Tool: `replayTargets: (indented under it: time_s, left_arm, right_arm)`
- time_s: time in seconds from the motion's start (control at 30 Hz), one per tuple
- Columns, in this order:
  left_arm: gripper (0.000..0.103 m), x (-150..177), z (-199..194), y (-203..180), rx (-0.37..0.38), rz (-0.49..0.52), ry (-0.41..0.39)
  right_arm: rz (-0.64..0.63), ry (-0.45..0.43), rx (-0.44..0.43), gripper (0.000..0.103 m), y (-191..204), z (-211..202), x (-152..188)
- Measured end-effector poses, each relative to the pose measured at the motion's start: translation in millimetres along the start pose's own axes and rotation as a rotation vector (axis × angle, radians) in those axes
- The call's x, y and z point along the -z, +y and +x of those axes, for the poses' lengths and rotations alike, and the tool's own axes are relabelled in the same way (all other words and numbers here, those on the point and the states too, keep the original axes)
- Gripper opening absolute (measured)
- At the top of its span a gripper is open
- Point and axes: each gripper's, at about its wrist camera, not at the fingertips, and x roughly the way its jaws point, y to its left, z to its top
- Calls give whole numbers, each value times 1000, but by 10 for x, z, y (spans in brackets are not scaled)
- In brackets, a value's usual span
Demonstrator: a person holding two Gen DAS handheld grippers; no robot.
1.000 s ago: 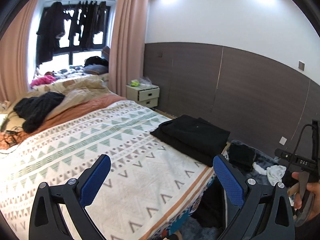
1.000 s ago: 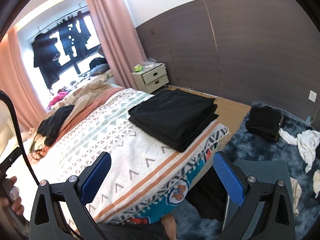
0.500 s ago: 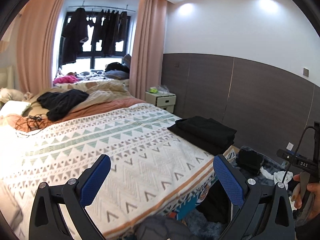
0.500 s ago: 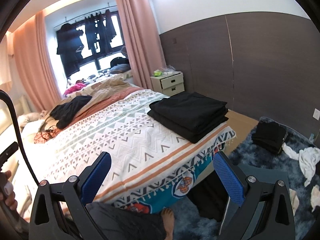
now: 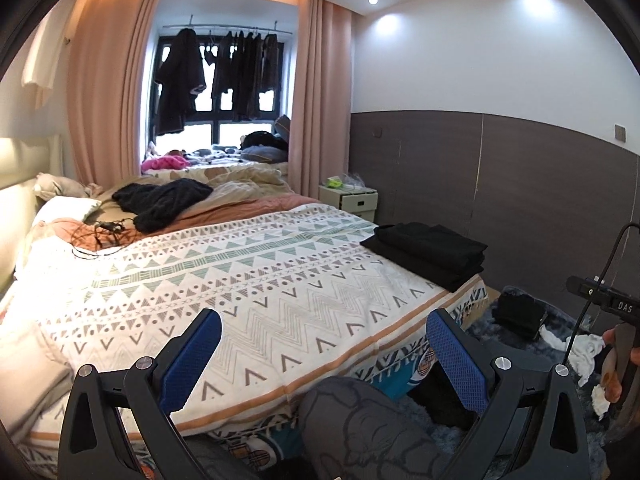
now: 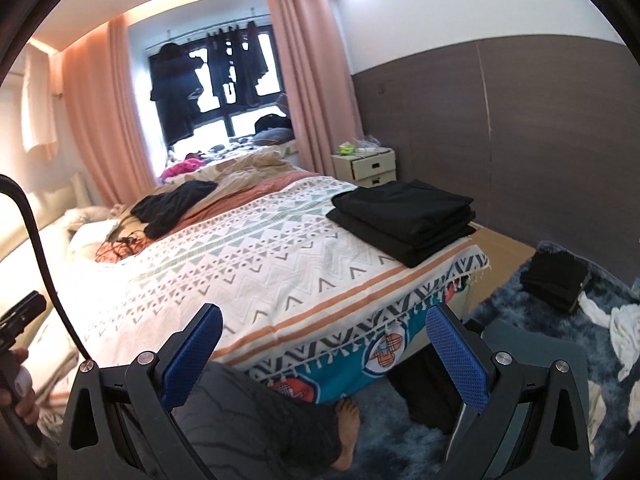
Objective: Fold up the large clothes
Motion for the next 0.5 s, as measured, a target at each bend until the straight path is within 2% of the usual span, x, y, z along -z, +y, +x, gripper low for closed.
replayTargets:
  time_s: [0.33, 0.5]
  left_arm:
    - [103, 239, -444, -25, -49, -2, -39]
    - [103, 252, -542, 16, -73, -12, -49]
  right_arm:
    - [-27, -10, -71, 102, 206, -250, 266]
    - [-47, -13, -66, 102, 231, -260, 351]
